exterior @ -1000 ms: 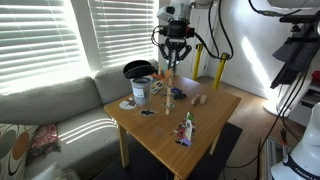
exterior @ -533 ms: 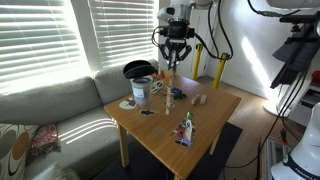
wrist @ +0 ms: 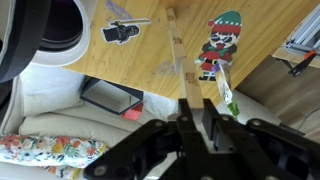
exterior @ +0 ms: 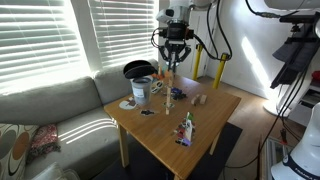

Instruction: Put one wooden chip on the pile of wooden chips on the left

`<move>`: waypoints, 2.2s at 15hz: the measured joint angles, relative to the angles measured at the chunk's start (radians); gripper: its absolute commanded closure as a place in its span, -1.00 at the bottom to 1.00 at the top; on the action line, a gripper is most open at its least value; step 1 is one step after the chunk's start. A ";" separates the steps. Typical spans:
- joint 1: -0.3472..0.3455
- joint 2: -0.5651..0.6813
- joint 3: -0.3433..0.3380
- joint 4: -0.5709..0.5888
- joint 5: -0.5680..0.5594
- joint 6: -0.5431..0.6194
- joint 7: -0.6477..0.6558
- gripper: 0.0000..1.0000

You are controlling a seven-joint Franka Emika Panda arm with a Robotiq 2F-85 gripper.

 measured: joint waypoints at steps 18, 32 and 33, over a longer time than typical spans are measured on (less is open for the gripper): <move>0.000 0.002 0.020 0.004 -0.029 0.002 -0.003 0.91; 0.000 0.002 0.022 0.005 -0.029 0.002 -0.003 0.91; 0.000 0.002 0.021 0.005 -0.029 0.003 -0.003 0.91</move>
